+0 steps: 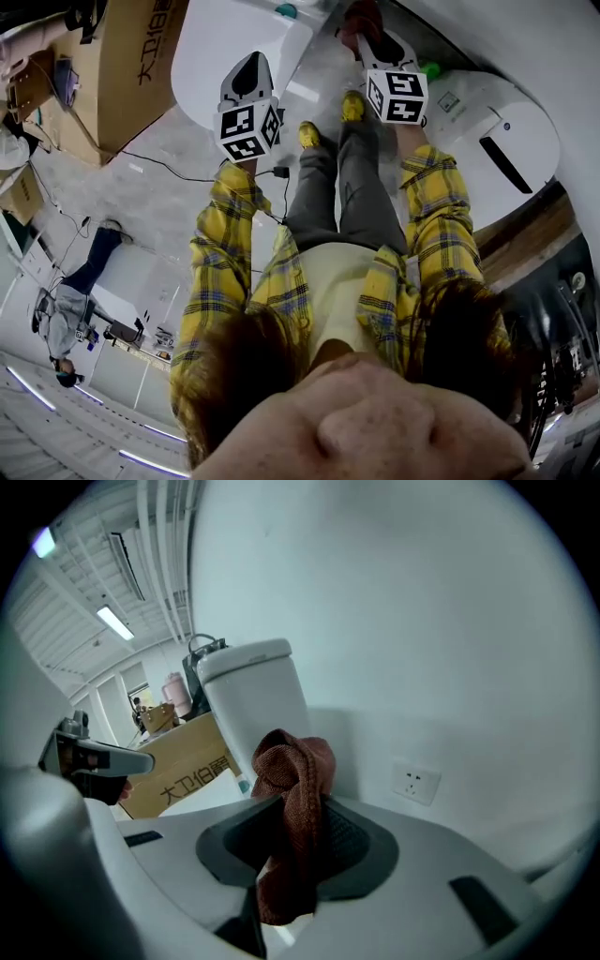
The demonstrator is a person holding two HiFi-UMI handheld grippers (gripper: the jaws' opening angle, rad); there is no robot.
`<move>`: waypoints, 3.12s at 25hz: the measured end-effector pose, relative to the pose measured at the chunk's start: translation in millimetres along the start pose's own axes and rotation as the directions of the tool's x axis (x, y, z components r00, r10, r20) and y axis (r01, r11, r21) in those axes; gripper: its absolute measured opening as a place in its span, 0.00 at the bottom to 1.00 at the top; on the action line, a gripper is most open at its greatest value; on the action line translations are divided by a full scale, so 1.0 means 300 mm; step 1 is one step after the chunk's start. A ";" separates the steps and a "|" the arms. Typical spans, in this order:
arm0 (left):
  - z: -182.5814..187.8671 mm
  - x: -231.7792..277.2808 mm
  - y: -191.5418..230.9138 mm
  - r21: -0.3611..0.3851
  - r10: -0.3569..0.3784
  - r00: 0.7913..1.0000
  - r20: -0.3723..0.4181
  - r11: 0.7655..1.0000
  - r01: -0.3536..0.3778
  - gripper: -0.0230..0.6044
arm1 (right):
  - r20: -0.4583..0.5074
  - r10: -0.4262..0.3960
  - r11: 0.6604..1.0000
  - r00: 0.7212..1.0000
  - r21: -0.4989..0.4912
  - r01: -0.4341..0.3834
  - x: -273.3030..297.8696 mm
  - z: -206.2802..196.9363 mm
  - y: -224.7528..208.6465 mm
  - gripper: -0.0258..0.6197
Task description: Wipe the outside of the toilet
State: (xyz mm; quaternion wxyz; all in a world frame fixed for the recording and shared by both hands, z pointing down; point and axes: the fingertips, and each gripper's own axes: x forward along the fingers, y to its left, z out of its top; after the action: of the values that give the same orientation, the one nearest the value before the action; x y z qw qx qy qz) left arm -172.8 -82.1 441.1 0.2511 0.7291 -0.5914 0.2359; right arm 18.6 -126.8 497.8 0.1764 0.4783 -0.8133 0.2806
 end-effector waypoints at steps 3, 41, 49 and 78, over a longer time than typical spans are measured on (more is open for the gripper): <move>0.020 0.002 -0.024 0.005 -0.015 1.000 0.012 1.000 0.015 0.04 | 0.054 0.008 1.000 0.998 -0.016 -0.007 -0.031 0.070 0.009 0.23; -0.006 0.089 -0.030 -0.013 -0.019 0.999 -0.025 1.000 0.019 0.04 | -0.061 0.007 0.995 0.998 0.097 -0.001 0.295 0.018 -0.059 0.23; -0.026 0.099 -0.016 -0.010 -0.016 0.999 -0.044 1.000 0.016 0.04 | -0.190 0.004 0.992 0.982 0.128 0.021 0.357 -0.133 -0.071 0.23; -0.035 0.033 -0.012 -0.008 -0.023 0.999 -0.032 1.000 0.022 0.04 | -0.152 0.004 0.992 0.988 0.125 0.015 0.110 -0.194 -0.004 0.23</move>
State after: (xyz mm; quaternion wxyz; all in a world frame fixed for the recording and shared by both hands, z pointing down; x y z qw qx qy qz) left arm -167.9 -81.9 455.1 0.2658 0.7309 -0.5799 0.2426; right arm 4.8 -113.3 561.7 0.2079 0.4679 -0.7769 0.3664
